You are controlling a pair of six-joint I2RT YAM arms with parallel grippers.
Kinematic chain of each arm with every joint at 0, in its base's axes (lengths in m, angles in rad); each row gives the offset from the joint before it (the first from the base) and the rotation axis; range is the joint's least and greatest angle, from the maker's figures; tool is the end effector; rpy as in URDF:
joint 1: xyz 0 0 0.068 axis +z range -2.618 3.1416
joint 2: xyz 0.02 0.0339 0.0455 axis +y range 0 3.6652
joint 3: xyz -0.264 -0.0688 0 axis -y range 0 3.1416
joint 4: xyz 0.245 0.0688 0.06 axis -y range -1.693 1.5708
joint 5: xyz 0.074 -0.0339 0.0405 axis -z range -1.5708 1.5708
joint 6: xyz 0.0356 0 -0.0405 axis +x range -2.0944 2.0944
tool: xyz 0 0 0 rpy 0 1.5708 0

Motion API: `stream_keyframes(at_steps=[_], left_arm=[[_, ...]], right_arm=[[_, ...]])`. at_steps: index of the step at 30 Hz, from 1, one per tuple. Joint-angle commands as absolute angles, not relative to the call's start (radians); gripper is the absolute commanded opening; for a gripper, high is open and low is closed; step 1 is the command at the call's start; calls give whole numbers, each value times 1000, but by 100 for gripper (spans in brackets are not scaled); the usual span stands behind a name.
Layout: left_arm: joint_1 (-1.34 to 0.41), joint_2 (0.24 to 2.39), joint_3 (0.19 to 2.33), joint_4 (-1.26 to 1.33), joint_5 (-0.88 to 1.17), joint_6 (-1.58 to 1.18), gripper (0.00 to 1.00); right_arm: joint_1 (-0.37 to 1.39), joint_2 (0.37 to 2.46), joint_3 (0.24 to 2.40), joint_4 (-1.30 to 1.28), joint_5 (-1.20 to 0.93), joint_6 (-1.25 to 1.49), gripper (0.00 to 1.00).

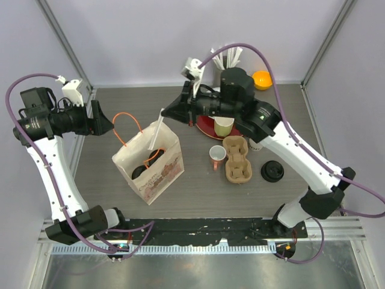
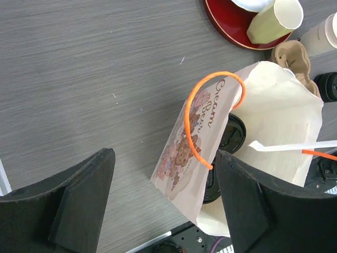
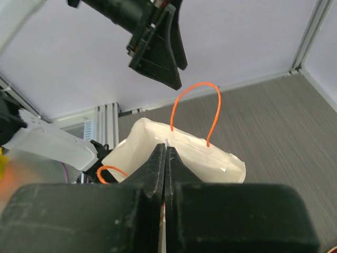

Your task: Pack the takeout coffee

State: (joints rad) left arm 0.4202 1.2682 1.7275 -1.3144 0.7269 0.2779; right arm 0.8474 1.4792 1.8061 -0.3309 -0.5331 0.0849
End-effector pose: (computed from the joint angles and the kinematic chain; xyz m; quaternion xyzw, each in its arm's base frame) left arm 0.1926 0.0601 0.4520 0.0620 0.8821 -0.2009 0.4215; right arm 0.1938 0.2468 0.5115 -0.4269 0.5653 0.4727 0.5243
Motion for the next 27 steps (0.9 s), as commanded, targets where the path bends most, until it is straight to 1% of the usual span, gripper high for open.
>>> stream_keyframes(at_steps=[1, 6, 9, 15, 18, 27], left_arm=[[423, 1249, 1718, -1299, 753, 284, 81], [423, 1252, 1710, -1298, 750, 287, 81], [425, 1253, 1709, -1295, 750, 287, 81], [423, 1259, 1703, -1292, 750, 291, 81], [423, 1259, 1697, -1290, 750, 291, 81], [423, 1258, 1687, -1287, 752, 295, 81]], right_arm=[[884, 1564, 1952, -494, -433, 3, 1], [949, 1745, 2146, -711, -413, -86, 1], [976, 1816, 2187, -759, -384, -107, 1], [988, 1855, 2139, -715, -393, -104, 1], [989, 1845, 2068, -649, -408, -91, 1], [988, 1848, 1999, -600, -397, -97, 1]])
